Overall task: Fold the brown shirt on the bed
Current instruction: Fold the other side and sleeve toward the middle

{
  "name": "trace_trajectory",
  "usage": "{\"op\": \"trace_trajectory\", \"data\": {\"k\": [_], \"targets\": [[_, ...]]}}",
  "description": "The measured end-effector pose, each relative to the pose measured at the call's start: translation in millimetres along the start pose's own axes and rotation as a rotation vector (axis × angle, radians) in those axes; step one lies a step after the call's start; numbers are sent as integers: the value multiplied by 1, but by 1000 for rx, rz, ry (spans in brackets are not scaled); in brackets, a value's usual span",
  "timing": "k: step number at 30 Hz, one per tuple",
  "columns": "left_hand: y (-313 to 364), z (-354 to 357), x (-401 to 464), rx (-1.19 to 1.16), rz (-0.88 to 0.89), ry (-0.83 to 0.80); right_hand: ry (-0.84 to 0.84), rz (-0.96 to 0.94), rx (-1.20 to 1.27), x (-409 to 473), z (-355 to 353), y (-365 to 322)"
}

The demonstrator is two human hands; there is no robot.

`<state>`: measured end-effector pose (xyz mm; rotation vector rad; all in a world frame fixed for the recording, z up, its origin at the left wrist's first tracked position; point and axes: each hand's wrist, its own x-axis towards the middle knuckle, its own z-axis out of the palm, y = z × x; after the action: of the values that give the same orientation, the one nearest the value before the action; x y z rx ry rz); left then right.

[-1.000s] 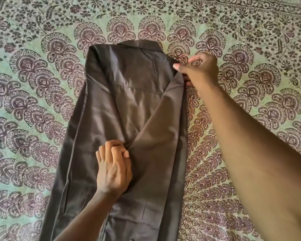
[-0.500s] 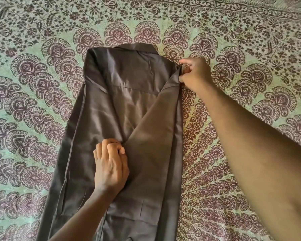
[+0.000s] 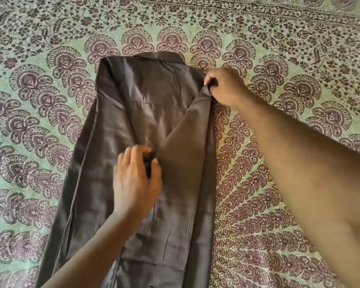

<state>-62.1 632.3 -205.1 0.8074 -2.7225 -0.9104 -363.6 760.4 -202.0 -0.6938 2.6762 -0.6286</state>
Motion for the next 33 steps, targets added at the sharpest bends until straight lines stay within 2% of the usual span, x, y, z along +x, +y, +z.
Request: {"op": "trace_trajectory", "data": {"k": [3, 8, 13, 16, 20, 25, 29, 31, 33], "targets": [[22, 14, 29, 36, 15, -65, -119, 62, -100, 8, -10, -11], [30, 27, 52, 11, -140, -52, -252, 133, -141, 12, -21, -28], [18, 31, 46, 250, 49, 29, -205, 134, -176, 13, -19, -32], [6, 35, 41, 260, 134, 79, -142, 91, -149, 10, -15, -25], [3, 38, 37, 230, 147, 123, 70, 57, -18, 2, -4, -5], [3, 38, 42, 265, 96, 117, 224, -2, 65, -9, 4, 7], [-2, 44, 43, 338, 142, 149, 474, -248, -52, -42, 14, -5], [-5, 48, 42, 343, 161, 191, 450, -408, -139, -65, 27, -15], [-6, 50, 41, 312, 169, 230, 299, -405, -301, -84, 47, -13]]}}
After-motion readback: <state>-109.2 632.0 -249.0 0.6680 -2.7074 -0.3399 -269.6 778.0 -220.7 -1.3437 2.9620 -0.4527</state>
